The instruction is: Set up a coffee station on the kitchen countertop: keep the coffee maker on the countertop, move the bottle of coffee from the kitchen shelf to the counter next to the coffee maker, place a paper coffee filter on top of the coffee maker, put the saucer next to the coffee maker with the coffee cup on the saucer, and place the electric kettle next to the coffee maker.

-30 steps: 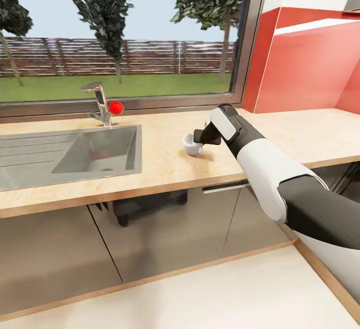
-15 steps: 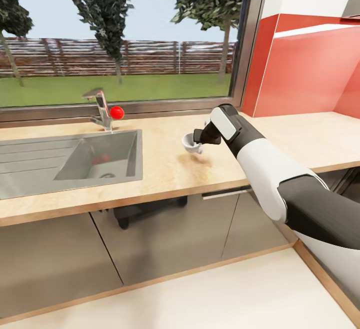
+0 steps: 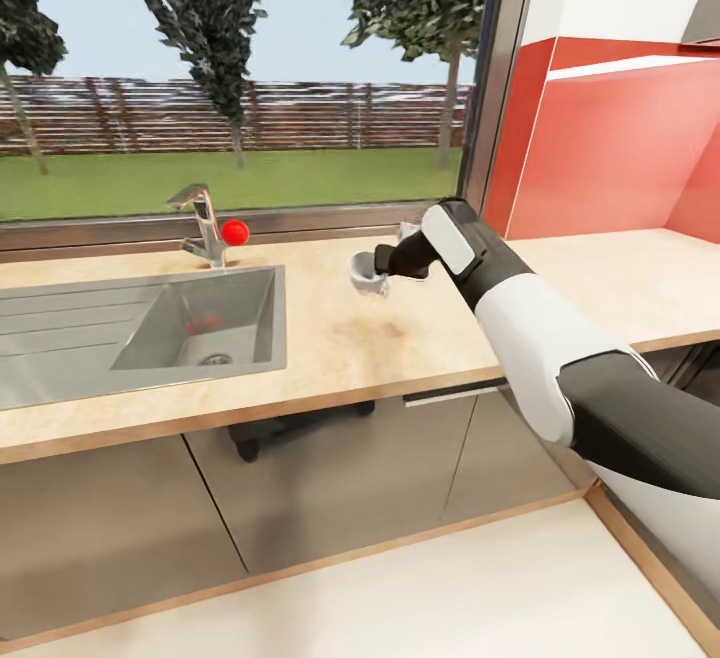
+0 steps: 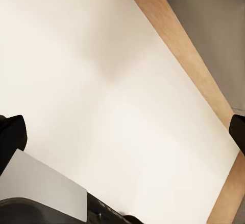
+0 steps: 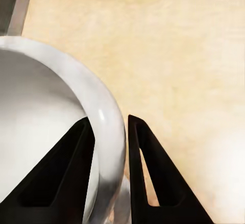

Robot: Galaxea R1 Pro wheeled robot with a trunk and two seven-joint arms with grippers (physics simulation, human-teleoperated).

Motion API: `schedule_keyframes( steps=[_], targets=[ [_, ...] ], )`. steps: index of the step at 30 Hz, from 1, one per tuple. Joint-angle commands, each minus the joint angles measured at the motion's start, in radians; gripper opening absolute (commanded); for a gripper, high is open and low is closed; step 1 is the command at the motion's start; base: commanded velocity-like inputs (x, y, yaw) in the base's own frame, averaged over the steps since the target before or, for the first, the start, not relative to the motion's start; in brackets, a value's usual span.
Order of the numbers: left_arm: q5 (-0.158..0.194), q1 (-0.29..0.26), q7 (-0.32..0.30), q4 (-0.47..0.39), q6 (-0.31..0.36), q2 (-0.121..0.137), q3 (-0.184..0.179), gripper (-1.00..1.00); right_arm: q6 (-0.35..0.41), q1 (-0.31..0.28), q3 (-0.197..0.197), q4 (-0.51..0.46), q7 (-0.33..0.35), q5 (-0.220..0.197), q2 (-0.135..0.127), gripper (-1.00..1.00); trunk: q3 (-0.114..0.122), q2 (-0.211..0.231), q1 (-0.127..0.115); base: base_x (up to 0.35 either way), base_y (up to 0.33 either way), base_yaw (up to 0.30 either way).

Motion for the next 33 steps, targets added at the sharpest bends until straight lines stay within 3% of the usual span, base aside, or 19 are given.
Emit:
schedule_keyframes(
  steps=[1,2,3,7,9,12,16,27,33],
  targets=[
    [0.008,0.0,-0.004,0.0,0.007,0.0,-0.004,1.0,0.003,0.001,0.002,-0.048,-0.004,-0.008,0.0,-1.0,-0.001,0.0,0.0,0.0,0.0,0.0],
    [0.008,0.0,-0.004,0.0,0.007,0.0,-0.004,1.0,0.003,0.003,0.001,-0.073,-0.001,-0.008,0.0,-1.0,-0.001,0.0,0.0,0.0,0.0,0.0],
    [0.008,-0.001,-0.004,0.0,0.006,0.0,-0.004,1.0,0.012,0.025,0.001,-0.186,0.004,-0.018,0.0,-1.0,-0.001,0.0,0.0,0.0,0.0,0.0],
    [0.008,-0.001,-0.004,0.0,0.006,0.0,-0.004,1.0,0.019,0.096,0.003,-0.4,0.005,-0.05,0.0,-1.0,-0.001,0.0,0.0,0.0,0.0,0.0],
    [0.008,-0.001,-0.004,0.0,0.006,0.0,-0.004,1.0,0.02,0.116,0.004,-0.449,0.005,-0.054,0.0,-1.0,-0.001,0.0,0.0,0.0,0.0,0.0],
    [0.008,-0.001,-0.004,0.0,0.006,0.0,-0.004,1.0,0.021,0.195,0.012,-0.619,0.004,-0.06,0.0,-1.0,-0.001,0.0,0.0,0.0,0.0,0.0],
    [0.008,-0.001,-0.004,0.0,0.006,0.0,-0.004,1.0,0.021,0.217,0.038,-0.66,0.003,-0.061,0.0,-1.0,-0.001,0.0,0.0,0.0,0.0,0.0],
    [0.008,-0.001,-0.004,0.0,0.006,0.0,-0.004,1.0,0.021,0.242,0.059,-0.668,0.004,-0.061,0.0,-1.0,-0.001,0.0,0.0,0.0,0.035,0.008],
    [0.008,-0.001,-0.004,0.0,0.006,0.0,-0.004,1.0,0.021,0.243,0.109,-0.666,0.005,-0.063,0.0,-1.0,-0.001,0.0,0.0,0.0,0.056,0.197]
  ],
)
